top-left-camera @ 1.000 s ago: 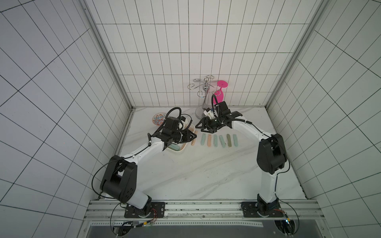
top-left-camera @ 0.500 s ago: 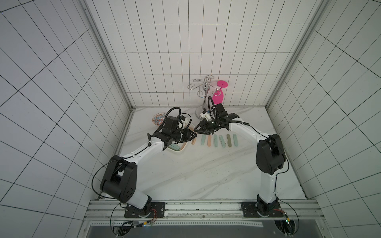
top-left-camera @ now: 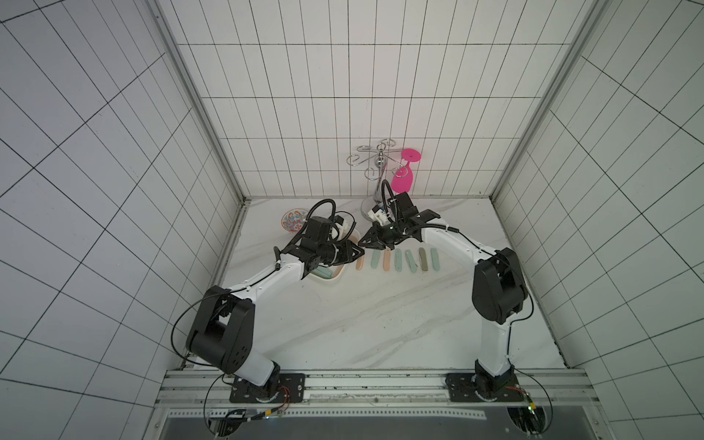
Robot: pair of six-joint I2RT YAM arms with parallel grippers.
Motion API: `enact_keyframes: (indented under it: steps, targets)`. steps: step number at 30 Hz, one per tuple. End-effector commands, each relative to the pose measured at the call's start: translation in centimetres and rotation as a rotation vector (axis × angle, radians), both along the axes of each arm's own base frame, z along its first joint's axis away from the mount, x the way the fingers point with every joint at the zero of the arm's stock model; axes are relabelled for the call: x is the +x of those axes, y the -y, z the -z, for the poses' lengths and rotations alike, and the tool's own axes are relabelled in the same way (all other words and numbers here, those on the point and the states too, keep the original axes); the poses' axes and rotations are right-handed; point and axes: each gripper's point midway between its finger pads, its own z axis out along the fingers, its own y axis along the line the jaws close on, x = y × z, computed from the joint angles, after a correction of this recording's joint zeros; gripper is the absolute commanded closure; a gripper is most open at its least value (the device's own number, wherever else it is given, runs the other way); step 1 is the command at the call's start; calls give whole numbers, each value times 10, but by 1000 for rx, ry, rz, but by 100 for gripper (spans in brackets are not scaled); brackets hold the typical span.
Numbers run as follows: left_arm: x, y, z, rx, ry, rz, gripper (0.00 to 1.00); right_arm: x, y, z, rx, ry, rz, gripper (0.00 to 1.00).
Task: Take the fruit knife out of the storage box
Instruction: Place the fruit knife at the center of the board.
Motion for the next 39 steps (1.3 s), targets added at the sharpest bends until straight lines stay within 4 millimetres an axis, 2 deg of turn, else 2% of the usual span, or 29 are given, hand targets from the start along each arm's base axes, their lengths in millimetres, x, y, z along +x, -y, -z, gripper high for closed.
enact_keyframes:
  steps: [1,5,9,12,15,21,24,31,39]
  targets:
    - [9,-4,-14,0,68,-21,61,-6,8,11,-55,-16,0,100]
    - [7,-13,-12,46,77,-38,53,-1,15,11,-54,-9,7,100]
    - [8,-32,-11,66,79,-82,50,-4,26,21,-97,-5,-1,100]
    - [10,-47,-13,78,87,-116,50,-14,34,37,-155,-23,-34,100]
    - [10,-54,-15,100,98,-129,49,-26,47,63,-237,-50,-53,100]
    - [6,-55,-11,105,87,-128,49,-44,63,106,-355,-80,-69,100]
    - [4,-56,-9,105,84,-126,49,-50,63,121,-372,-84,-64,100]
    - [3,-56,-9,107,83,-122,49,-55,56,144,-387,-101,-38,100]
    - [3,-55,-8,108,81,-112,50,-52,56,159,-409,-108,9,100]
